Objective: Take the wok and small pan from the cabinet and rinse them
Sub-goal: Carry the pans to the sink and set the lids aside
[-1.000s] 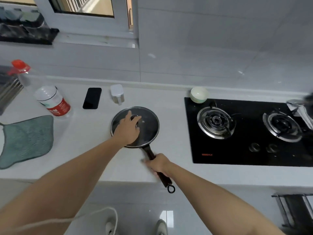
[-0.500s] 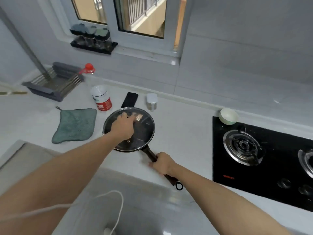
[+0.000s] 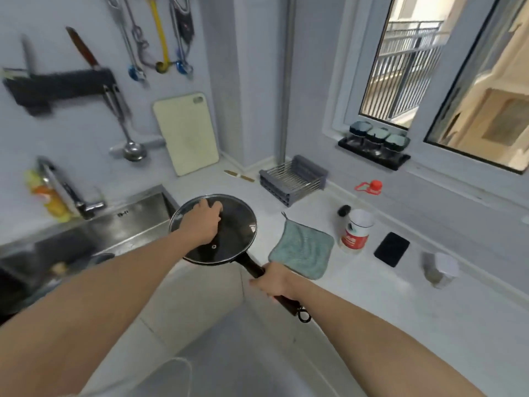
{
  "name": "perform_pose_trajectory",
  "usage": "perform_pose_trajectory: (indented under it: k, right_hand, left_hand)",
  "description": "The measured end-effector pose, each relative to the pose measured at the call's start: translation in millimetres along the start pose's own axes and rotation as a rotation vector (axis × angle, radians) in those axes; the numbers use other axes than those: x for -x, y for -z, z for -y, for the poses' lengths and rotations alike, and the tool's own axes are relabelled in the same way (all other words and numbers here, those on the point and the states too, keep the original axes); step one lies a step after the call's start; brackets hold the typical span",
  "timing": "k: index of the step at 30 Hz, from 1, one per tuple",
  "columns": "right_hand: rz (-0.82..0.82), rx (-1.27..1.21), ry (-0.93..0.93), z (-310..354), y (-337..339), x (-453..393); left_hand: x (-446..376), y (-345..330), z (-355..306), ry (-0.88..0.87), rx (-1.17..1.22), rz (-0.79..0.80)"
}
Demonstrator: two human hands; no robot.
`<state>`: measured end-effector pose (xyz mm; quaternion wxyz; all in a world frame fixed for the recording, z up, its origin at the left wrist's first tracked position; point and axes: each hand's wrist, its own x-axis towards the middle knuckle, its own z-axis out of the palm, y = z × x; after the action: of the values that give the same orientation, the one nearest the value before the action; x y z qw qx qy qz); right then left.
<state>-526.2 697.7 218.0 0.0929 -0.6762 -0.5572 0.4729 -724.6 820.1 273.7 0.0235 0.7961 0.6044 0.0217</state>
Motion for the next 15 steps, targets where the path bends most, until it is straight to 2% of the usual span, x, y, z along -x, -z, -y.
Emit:
perform_pose_trajectory:
  k: [6, 10, 15]
  right_hand:
    - [0.135, 0.096, 0.112, 128.6, -31.8, -65.0]
    - [0.23, 0.207, 0.122, 180.5, -48.7, -115.0]
    - [0.326, 0.28, 0.071, 216.2, -77.5, -194.6]
  left_hand:
    - [-4.5, 40.0, 146.6, 0.177, -0.027, -0.113]
    - [-8.6, 51.3, 220.0, 0.338, -0.034, -0.16]
    - [-23.4, 42.4, 301.1, 0.576, -0.002, -0.065]
